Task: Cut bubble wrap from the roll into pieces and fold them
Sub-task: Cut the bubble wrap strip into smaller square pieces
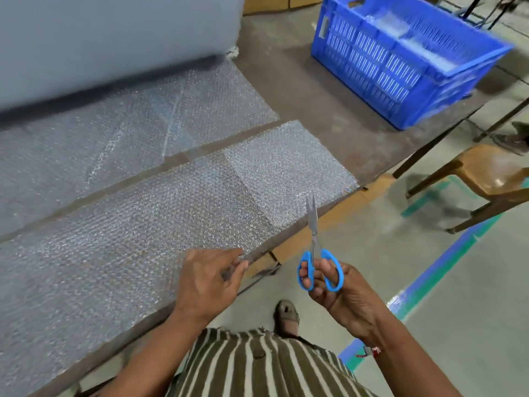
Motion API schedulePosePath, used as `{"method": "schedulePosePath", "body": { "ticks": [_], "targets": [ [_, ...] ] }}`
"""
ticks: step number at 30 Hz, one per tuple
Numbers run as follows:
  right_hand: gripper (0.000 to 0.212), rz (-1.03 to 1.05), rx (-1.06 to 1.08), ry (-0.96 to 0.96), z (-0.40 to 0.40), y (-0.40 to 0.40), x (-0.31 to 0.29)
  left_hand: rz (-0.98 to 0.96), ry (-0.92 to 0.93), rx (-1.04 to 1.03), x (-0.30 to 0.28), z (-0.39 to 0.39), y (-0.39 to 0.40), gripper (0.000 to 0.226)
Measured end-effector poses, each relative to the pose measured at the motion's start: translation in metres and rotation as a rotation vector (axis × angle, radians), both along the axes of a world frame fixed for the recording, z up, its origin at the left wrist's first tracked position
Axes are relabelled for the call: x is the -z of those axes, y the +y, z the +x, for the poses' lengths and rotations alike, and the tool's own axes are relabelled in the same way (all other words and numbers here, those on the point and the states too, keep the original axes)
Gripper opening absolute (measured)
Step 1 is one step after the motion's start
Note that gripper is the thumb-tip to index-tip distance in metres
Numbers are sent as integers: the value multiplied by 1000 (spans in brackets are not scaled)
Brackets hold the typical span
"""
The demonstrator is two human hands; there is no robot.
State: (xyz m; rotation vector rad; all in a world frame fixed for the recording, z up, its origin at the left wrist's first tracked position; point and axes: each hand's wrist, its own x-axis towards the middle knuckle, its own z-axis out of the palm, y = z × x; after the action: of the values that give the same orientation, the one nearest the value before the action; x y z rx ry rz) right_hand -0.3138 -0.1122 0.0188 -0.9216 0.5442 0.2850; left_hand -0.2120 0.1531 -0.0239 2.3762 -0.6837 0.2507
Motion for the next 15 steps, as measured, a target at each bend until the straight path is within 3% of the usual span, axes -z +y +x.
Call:
{"method": "schedulePosePath", "body": {
  "ticks": [5,15],
  "targets": [
    [94,15,-78,30,-3,-23,10,12,56,2,13,14,-46,25],
    [91,-300,-302,85,1,-45,17,56,232,-177,31,31,-70,32]
  ]
}}
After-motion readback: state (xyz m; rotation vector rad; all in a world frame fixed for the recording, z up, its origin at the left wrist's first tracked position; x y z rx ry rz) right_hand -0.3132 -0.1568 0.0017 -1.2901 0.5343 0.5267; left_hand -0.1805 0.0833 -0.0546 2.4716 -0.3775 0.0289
